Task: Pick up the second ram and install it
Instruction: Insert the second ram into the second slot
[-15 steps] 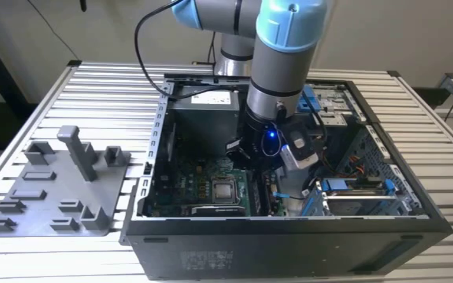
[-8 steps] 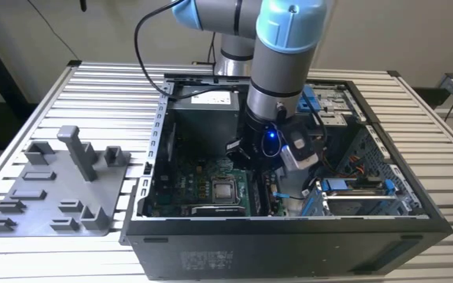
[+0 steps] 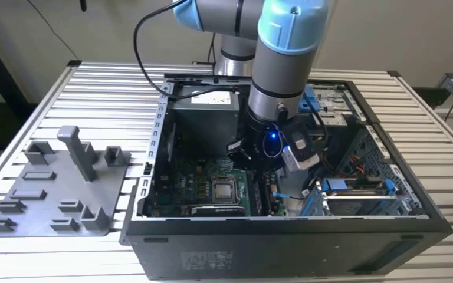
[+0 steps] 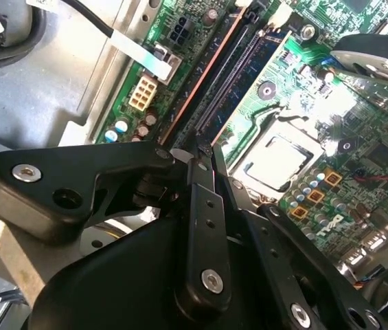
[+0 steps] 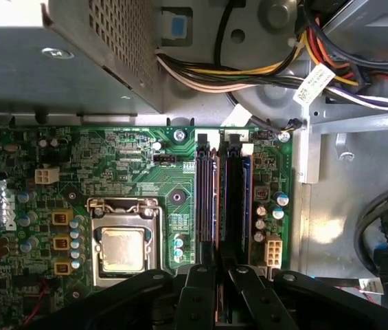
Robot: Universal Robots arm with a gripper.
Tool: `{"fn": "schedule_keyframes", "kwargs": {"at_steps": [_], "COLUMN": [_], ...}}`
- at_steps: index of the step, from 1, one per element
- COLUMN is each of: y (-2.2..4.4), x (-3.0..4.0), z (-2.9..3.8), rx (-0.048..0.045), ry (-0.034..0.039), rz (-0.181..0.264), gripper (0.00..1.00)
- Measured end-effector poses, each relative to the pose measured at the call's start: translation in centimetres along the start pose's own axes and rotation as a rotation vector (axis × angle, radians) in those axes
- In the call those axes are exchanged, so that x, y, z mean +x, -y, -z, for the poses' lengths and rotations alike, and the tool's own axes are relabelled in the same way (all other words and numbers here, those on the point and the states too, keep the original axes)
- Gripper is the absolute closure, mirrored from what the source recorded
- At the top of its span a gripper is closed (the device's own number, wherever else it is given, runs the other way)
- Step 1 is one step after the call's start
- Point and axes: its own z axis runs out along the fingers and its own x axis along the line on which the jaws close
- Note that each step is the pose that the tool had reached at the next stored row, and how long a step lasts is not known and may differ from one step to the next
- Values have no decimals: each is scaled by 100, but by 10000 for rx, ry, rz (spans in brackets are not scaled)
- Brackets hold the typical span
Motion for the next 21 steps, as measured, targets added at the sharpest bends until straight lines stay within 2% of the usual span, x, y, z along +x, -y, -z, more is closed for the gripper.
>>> {"fn": "schedule_keyframes", "kwargs": {"at_steps": [21], "y": [-13], "x": [11], "z": [-19], "rx": [8], "ry": [1], "rz": [17], "gripper": [86]}}
